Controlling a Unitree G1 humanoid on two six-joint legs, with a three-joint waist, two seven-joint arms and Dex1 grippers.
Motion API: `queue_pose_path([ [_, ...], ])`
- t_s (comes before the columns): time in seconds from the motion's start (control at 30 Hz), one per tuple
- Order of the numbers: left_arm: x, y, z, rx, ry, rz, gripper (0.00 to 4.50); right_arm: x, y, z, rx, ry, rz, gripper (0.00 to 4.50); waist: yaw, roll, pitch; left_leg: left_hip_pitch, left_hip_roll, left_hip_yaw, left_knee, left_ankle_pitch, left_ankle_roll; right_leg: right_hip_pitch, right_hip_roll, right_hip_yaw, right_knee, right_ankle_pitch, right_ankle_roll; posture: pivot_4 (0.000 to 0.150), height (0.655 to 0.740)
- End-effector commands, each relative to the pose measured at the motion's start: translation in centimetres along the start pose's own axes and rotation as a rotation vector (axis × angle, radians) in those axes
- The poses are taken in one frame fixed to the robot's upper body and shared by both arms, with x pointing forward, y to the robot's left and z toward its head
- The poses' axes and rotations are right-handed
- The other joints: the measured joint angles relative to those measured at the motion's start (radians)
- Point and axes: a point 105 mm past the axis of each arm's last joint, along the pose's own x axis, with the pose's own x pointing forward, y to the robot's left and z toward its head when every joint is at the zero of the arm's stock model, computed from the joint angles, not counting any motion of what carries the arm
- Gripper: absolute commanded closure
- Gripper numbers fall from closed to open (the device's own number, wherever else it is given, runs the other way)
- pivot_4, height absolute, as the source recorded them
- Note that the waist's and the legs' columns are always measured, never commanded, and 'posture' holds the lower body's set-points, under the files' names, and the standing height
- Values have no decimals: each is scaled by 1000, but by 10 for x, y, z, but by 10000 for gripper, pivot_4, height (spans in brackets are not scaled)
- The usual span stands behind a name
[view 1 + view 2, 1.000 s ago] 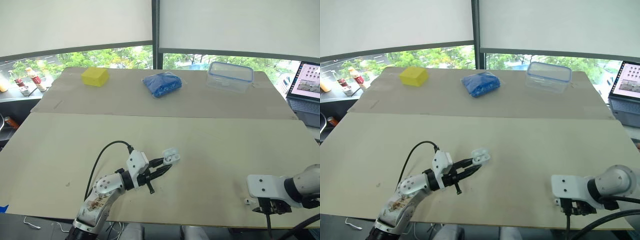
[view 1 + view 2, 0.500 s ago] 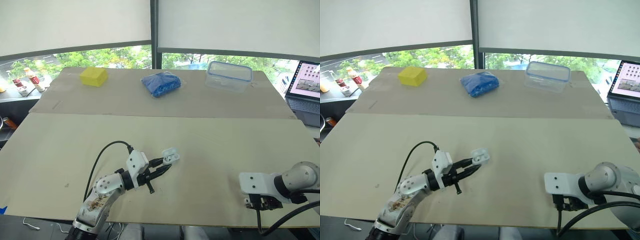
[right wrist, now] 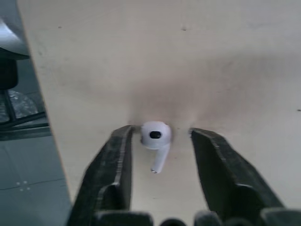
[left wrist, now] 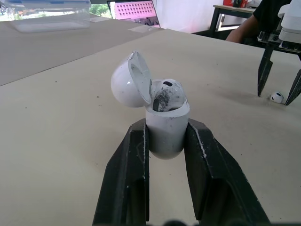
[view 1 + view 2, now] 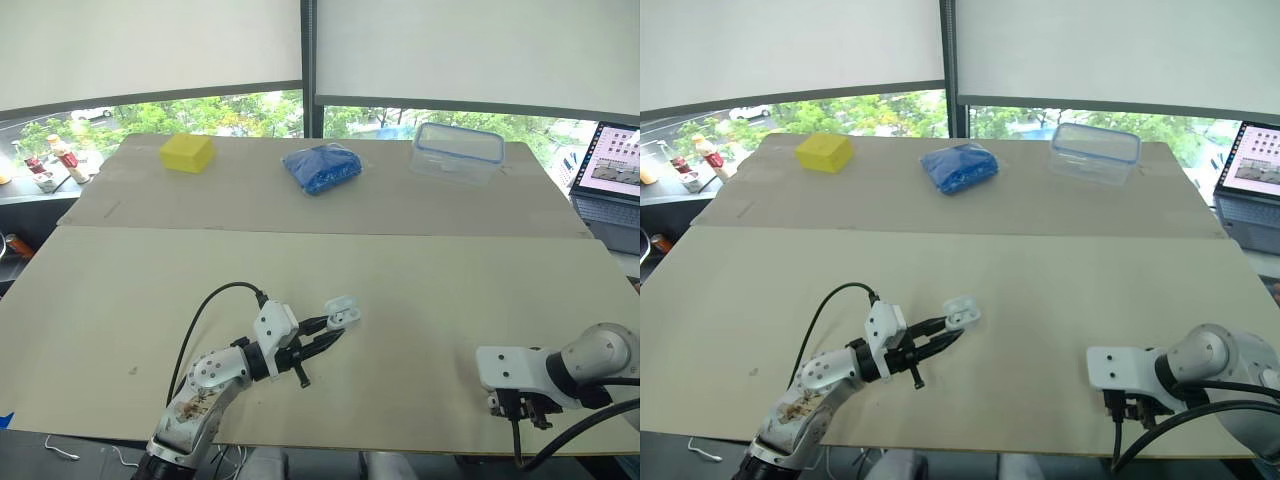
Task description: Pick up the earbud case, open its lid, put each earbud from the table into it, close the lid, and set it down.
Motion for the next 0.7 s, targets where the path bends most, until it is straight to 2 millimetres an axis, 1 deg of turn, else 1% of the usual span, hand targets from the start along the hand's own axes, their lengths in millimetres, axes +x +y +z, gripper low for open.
queue_pose_path([
  [0.03, 3, -2, 8, 29, -30, -14, 39355, -1, -1, 4, -3, -14, -14, 39871, -2, -1, 0, 0, 0, 0, 0, 0, 0, 0, 0, 0, 0, 0, 0, 1500, 6909],
  [0.07, 3, -2, 8, 29, -30, -15, 39355, -2, -1, 5, -4, -16, -15, 41726, -2, -1, 0, 0, 0, 0, 0, 0, 0, 0, 0, 0, 0, 0, 0, 1500, 6909],
  [0.23, 4, -2, 7, 30, -30, -18, 39355, -9, -7, 7, -7, -34, -55, 41739, -1, -1, 0, 0, 0, 0, 0, 0, 0, 0, 0, 0, 1, 0, 0, 1500, 6909],
  [0.37, 7, 0, 8, 34, -37, -22, 39355, -21, -19, 14, -18, -101, -143, 41739, 3, -1, 0, 0, 0, 0, 0, 0, 0, 0, 0, 0, 1, 0, 0, 1500, 6909],
  [0.53, 13, 6, 10, 44, -60, -31, 39355, -41, -41, 47, 62, -385, -321, 41739, 3, -2, 1, -1, 0, 0, 0, 0, 0, 0, 0, 0, 0, 0, 0, 1500, 6909],
  [0.6, 17, 8, 13, 53, -73, -37, 39355, -50, -44, 66, 115, -543, -374, 41739, 4, -2, 1, -1, 0, 0, 0, 0, 0, 0, 0, 0, 0, 0, 0, 1500, 6909],
  [0.67, 21, 12, 15, 61, -88, -41, 39355, -58, -46, 85, 123, -667, -423, 41739, 5, -2, 1, -2, 0, -1, 0, 0, 0, 0, 0, 0, -1, 0, 0, 1500, 6909],
  [0.7, 24, 14, 17, 67, -99, -43, 39355, -64, -49, 98, 133, -756, -474, 41739, 5, -1, 1, -2, -1, -1, 0, 0, 0, -1, 0, -1, -1, 0, 0, 1500, 6909],
])
